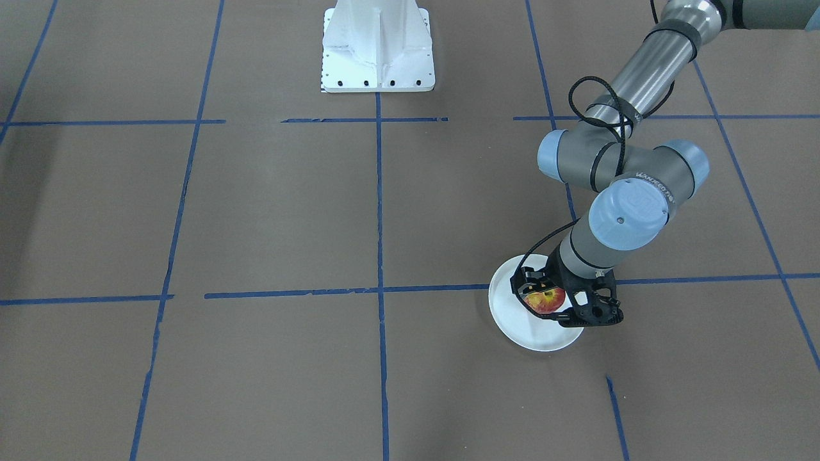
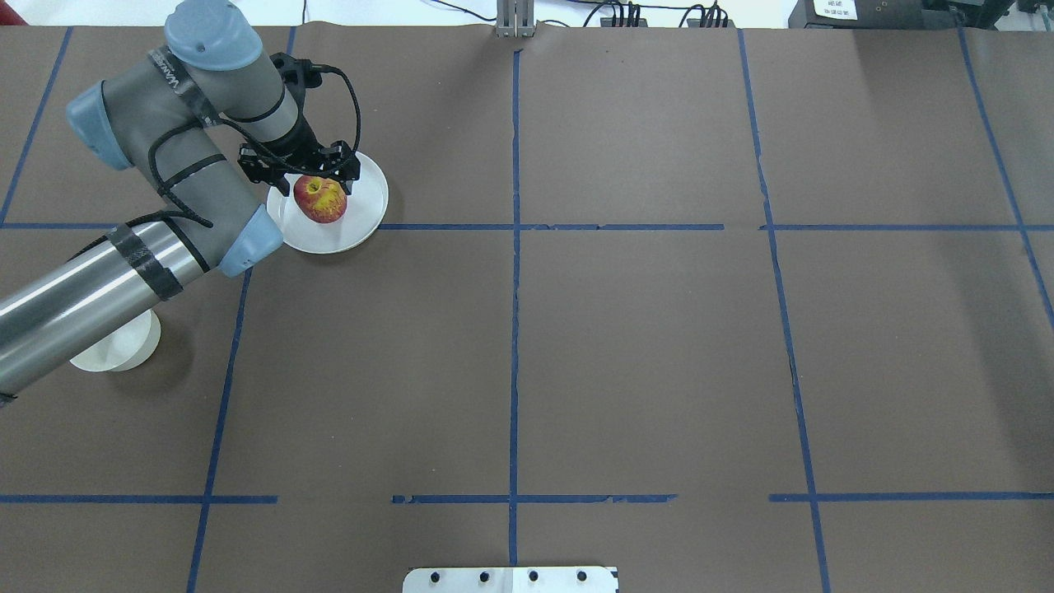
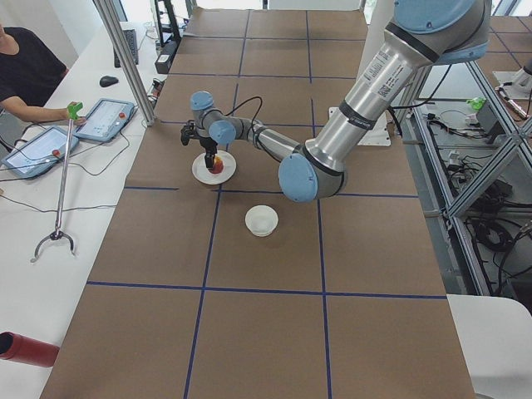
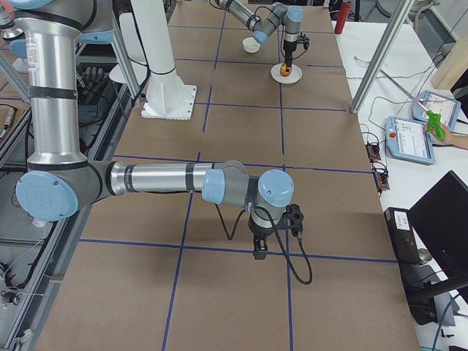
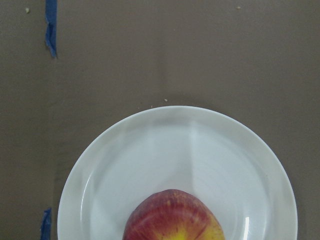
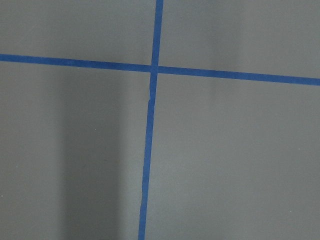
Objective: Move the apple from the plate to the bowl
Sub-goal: 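Lower the left gripper and close it around the apple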
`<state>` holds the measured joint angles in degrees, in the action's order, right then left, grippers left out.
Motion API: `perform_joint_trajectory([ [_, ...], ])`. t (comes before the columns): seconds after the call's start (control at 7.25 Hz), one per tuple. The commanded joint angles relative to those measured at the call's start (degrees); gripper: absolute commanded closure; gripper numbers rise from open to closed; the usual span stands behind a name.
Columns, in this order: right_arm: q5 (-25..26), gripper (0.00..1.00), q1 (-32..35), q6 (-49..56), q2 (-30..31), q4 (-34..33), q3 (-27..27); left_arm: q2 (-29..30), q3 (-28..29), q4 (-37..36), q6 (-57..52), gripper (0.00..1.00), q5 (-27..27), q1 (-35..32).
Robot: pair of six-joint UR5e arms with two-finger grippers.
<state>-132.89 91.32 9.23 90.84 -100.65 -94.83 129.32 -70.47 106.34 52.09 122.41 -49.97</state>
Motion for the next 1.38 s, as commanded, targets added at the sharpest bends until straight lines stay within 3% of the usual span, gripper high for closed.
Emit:
perform_joint_trajectory([
  [0.0,0.0,0.0,0.0,0.0,0.0,0.0,0.0,-0.1,0.9,0.7,0.0,0.0,-0.5,0.7],
  [0.28,0.0,0.0,0.0,0.0,0.0,0.0,0.0,-0.3,1.5,1.9,0.0,0.0,-1.0,0.9],
  [0.41,0.0,0.0,0.0,0.0,0.0,0.0,0.0,-0.3,1.4,1.9,0.9,0.38,-1.0,0.9],
  [0.55,0.0,0.0,0.0,0.0,0.0,0.0,0.0,-0.3,1.0,1.8,1.3,0.86,-1.0,0.7],
  [0.69,0.0,0.0,0.0,0.0,0.0,0.0,0.0,-0.3,0.1,1.6,1.2,1.0,-1.0,0.0],
  [0.97,0.0,0.0,0.0,0.0,0.0,0.0,0.0,-2.4,-8.3,-3.6,-0.3,1.0,-0.6,-5.1],
  [1.24,0.0,0.0,0.0,0.0,0.0,0.0,0.0,-9.6,-22.5,-10.5,-5.1,1.0,-0.7,-7.3],
])
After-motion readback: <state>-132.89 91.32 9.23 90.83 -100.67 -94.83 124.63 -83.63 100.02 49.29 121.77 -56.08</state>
